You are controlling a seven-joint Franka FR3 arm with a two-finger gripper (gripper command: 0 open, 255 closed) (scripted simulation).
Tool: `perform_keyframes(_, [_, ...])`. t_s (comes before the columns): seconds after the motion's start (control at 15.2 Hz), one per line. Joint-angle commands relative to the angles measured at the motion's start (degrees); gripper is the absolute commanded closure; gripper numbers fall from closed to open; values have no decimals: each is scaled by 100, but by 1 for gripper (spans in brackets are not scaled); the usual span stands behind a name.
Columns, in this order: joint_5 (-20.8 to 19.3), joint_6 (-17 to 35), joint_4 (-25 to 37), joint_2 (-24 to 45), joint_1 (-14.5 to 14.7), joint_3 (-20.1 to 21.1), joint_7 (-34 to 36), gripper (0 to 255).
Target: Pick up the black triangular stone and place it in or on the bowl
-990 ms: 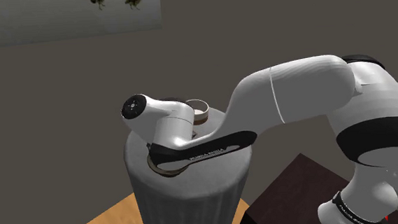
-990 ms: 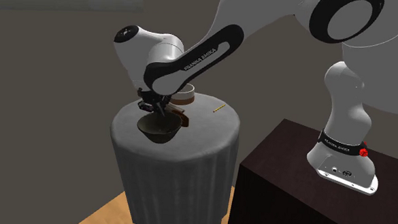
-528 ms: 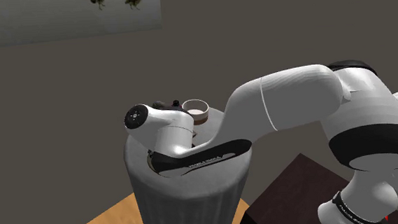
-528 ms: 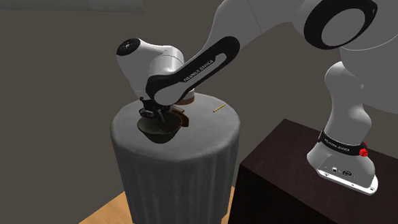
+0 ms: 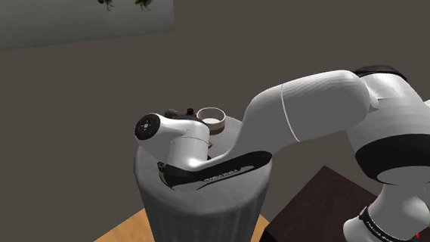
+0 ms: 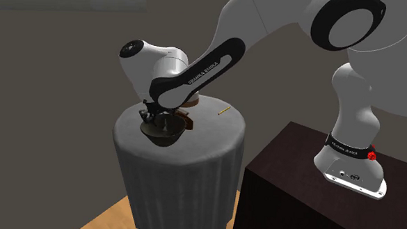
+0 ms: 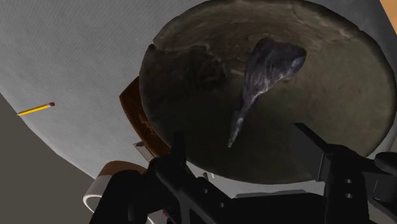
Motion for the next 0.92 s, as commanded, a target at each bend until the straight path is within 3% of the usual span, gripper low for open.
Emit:
perform_keyframes(0.0, [0, 0, 0, 0, 0, 0, 0, 0])
perform_keyframes(0.13, [0, 0, 0, 0, 0, 0, 0, 0])
perform_keyframes(0.4, [-33, -590, 303, -254, 174, -22, 11, 0])
perform_keyframes(0.86, [-33, -590, 303, -254, 174, -22, 11, 0])
